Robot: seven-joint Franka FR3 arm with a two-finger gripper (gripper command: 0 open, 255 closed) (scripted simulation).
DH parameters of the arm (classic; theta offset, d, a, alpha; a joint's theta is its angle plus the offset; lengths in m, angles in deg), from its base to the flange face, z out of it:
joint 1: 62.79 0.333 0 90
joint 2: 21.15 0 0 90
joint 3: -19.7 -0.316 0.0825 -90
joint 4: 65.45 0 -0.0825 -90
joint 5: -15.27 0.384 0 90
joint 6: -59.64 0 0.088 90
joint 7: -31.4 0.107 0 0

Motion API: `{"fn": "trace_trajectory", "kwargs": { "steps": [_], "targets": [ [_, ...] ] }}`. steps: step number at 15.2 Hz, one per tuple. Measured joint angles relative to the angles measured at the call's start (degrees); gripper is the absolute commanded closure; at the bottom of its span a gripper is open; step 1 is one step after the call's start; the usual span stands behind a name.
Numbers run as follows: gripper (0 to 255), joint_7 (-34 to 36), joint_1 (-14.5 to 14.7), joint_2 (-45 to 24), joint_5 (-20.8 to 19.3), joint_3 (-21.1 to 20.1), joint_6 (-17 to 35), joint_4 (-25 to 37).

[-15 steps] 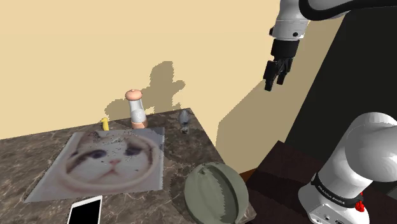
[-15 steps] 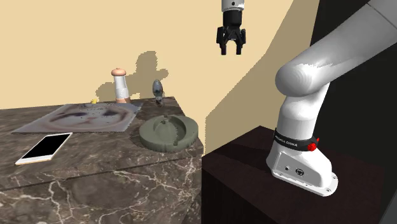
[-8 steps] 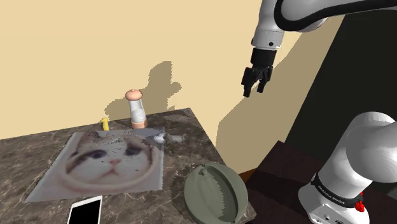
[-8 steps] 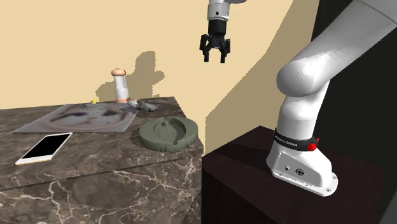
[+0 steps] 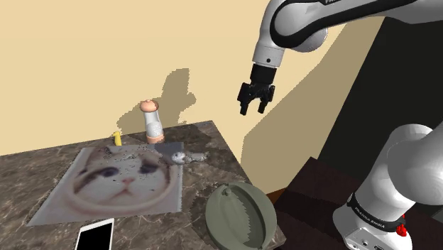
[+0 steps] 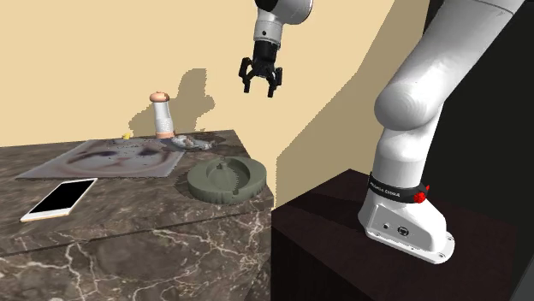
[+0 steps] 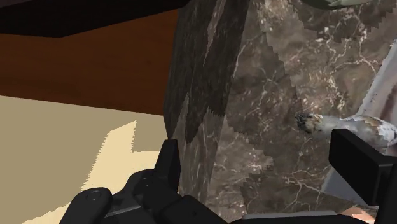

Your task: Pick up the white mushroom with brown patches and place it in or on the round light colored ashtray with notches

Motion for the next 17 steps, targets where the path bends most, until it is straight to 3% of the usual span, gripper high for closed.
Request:
{"fn": "trace_trajectory", "kwargs": {
  "steps": [10, 17],
  "targets": [
    [0, 0.64, 3.48, -18.24, 11.51, -1.66, 10.30, 11.54],
    [0, 0.36, 4.68, -22.86, 14.06, -2.82, 14.93, 12.37]
  ]
}}
